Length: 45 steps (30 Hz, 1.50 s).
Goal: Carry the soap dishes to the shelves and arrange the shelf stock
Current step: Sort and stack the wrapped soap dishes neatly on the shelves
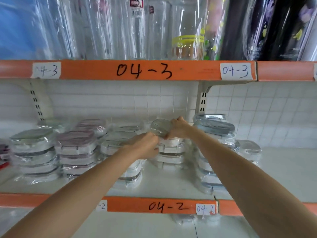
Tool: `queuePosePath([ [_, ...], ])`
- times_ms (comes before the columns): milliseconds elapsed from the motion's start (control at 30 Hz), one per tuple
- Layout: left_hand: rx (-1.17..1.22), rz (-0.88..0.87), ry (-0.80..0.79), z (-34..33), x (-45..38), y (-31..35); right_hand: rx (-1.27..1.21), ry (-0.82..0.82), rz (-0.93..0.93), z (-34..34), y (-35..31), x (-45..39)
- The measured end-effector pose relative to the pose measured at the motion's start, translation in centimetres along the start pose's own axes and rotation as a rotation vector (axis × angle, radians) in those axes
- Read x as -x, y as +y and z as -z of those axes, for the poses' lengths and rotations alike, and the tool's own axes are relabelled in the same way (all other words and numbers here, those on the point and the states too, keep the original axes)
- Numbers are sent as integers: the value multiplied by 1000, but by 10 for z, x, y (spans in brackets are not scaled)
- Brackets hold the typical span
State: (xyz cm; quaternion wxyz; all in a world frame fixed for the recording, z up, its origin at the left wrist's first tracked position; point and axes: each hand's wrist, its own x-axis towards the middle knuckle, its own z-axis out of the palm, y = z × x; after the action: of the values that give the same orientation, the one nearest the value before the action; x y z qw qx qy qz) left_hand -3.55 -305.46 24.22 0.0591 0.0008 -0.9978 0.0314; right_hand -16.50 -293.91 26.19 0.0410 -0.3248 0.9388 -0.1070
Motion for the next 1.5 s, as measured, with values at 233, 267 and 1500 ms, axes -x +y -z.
queuePosePath([
  [233, 55, -45, 60, 0, 0, -9, 139, -20, 32, 10, -5, -14],
  [267, 50, -55, 60, 1, 0, -10, 150, -44, 32, 12, -5, -17],
  [1500, 4, -21, 25, 0, 46, 230, 439, 151, 397, 45, 150, 214],
])
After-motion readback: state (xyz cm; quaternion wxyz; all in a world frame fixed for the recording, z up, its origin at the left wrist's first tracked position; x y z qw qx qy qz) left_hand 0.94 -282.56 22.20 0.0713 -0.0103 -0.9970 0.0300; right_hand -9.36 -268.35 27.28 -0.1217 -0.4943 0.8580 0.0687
